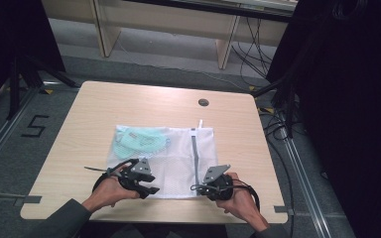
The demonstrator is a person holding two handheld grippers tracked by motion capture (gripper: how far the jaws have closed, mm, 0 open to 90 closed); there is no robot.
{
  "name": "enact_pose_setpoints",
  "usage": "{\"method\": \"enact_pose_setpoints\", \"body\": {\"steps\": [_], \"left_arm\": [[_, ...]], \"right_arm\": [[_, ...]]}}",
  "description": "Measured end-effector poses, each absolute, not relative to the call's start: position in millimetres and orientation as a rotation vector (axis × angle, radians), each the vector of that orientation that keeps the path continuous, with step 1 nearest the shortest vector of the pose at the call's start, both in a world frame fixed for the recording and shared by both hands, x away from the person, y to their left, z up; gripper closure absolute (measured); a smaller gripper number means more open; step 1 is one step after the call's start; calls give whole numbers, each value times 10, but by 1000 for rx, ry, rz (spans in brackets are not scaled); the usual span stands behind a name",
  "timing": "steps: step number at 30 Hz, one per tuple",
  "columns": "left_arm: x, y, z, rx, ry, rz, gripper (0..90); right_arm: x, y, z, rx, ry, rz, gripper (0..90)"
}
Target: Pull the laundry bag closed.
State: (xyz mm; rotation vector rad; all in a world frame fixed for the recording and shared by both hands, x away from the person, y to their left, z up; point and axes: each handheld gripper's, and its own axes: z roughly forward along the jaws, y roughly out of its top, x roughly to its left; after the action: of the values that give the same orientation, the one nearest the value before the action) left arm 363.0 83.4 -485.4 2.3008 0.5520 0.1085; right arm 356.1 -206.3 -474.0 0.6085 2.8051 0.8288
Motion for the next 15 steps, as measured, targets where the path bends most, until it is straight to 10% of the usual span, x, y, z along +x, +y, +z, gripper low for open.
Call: {"method": "enact_pose_setpoints", "body": {"steps": [15], "left_arm": [[3405,279,-4980,2240,423,142,520]], "right_arm": [[3575,-2045,-4638,619,2780,886,867]]}}
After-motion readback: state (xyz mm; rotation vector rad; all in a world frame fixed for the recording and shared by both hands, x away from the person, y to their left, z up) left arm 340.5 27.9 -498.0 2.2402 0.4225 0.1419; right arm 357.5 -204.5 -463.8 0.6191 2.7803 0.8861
